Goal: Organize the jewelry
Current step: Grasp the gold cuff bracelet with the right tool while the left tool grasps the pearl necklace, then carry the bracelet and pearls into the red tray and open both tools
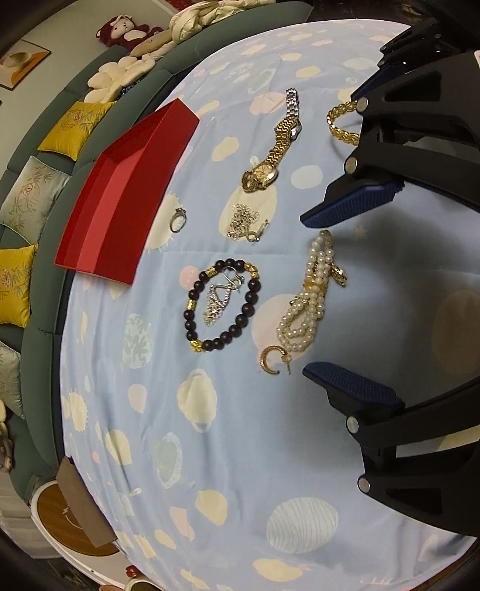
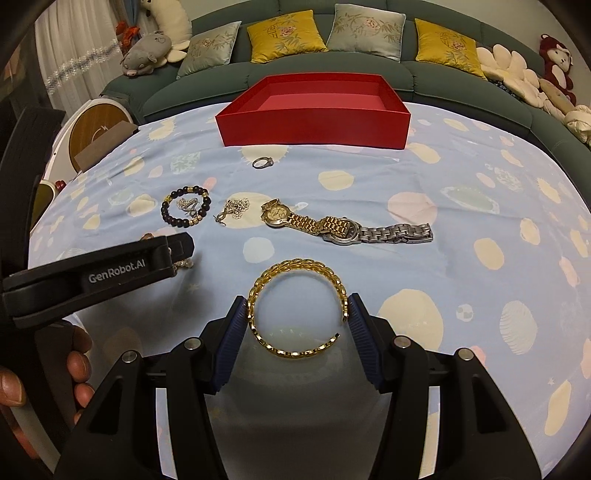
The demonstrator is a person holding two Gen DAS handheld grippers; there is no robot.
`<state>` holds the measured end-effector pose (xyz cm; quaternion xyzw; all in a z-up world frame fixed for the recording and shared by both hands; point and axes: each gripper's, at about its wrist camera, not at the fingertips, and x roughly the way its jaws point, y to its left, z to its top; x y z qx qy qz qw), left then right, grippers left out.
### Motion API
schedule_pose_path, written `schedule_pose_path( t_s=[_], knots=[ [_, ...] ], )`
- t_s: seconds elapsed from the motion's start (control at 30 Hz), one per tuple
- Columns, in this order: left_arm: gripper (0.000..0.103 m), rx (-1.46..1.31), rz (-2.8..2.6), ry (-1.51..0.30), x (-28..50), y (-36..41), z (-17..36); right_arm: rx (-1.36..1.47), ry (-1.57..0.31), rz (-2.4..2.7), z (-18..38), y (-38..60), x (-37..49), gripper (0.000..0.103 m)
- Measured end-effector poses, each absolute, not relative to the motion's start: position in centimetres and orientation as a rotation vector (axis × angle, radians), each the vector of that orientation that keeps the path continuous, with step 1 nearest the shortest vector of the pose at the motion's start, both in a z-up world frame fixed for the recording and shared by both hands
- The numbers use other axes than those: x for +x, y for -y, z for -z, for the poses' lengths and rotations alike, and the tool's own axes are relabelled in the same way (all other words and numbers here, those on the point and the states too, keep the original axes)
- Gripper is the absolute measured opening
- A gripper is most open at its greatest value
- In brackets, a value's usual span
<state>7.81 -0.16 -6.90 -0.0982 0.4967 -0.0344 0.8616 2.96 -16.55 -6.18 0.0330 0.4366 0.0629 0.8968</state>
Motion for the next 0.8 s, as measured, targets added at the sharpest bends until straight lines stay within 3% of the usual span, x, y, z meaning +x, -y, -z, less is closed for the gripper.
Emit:
schedule_pose_path(
  t_s=[0.1, 0.27, 0.53, 0.8],
  knots=[
    [0.055, -0.180, 0.085, -1.034, 7.3, 0.1, 6.9, 0.066, -0.902, -0.129, 6.1, 16.6, 2.9, 0.054],
    [0.013, -0.165, 0.126, -1.021, 6.5, -1.1, 7.1, 0.061, -0.899, -0.128, 6.0, 16.8, 2.6, 0.054],
    [0.009, -0.183, 0.218, -0.998, 5.2, -2.8, 6.5, 0.054, -0.898, -0.145, 5.9, 16.3, 2.2, 0.054],
    [0.009, -0.164, 0.305, -0.909, 3.1, -3.0, 2.4, 0.066, -0.853, -0.174, 3.6, 15.2, 1.9, 0.054]
  ],
)
